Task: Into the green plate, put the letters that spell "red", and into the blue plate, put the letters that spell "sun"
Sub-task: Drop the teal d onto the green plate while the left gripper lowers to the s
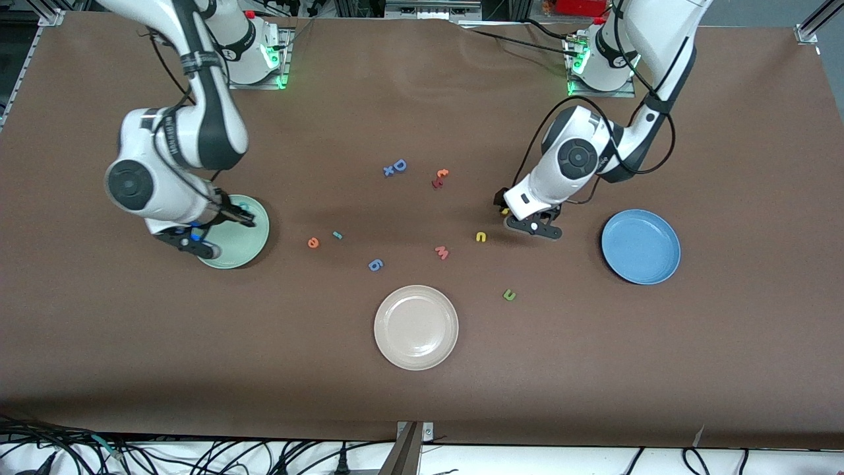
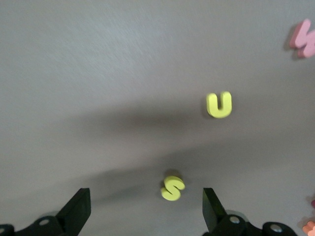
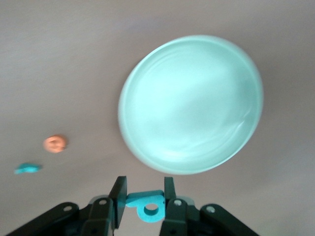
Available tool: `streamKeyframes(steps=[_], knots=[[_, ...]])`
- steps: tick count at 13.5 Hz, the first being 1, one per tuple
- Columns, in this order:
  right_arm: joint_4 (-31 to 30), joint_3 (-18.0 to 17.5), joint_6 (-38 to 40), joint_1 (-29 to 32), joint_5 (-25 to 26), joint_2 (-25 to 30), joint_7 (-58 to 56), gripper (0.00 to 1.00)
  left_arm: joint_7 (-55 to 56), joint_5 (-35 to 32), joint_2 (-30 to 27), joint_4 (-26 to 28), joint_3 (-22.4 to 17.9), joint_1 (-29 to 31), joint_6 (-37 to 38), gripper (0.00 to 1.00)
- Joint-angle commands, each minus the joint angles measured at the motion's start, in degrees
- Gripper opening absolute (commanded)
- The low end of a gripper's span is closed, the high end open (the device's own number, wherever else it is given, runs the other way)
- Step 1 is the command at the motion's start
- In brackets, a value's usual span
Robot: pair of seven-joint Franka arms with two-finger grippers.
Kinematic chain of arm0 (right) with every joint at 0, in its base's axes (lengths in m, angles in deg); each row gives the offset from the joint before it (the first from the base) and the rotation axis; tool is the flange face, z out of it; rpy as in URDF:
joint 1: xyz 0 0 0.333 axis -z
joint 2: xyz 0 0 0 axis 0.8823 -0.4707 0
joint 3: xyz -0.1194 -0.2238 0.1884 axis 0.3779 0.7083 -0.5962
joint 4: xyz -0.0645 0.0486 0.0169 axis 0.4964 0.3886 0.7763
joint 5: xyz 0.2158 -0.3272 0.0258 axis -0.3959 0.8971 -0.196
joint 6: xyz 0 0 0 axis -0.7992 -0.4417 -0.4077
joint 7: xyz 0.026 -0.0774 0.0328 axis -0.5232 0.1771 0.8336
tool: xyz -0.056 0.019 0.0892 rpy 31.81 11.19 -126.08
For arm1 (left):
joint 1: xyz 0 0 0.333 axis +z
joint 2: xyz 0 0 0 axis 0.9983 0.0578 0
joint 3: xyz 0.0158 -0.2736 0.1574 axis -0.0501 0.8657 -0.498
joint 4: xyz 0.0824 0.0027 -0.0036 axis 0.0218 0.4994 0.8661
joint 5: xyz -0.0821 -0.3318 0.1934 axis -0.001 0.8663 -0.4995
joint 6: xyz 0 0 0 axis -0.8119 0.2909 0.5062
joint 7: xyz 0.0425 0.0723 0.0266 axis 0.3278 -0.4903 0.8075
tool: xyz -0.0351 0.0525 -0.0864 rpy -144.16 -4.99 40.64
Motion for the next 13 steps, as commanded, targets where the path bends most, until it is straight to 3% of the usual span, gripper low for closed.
streamKeyframes(steps=[1,6,8,11,12,13], knots=[[0.42,1.14,-1.45,2.83,-0.74,-4.16,-8.38,0.10,0.99,0.81,-0.71,1.52,-0.34,-1.41,-1.12,1.00],[0.42,0.88,-6.55,7.76,-3.36,-11.02,-17.44,0.11,0.99,-0.85,1.93,1.17,-0.43,-1.42,-2.70,1.00],[0.42,0.79,-6.73,8.03,-6.26,-12.17,-18.59,0.11,1.08,-0.86,2.46,1.08,-0.34,-1.42,-3.67,1.00],[0.42,0.61,-6.82,8.03,-6.72,-12.87,-18.60,0.14,1.08,-0.86,2.46,1.17,-0.34,-1.51,-3.85,1.00],[0.42,0.61,-6.99,7.94,-6.72,-12.96,-18.60,0.34,1.08,-0.86,2.46,1.25,-0.34,-1.51,-3.85,1.00],[0.42,0.61,-7.26,7.94,-6.72,-12.97,-18.60,0.81,1.08,-0.86,2.89,1.34,-0.34,-1.51,-3.85,0.99]])
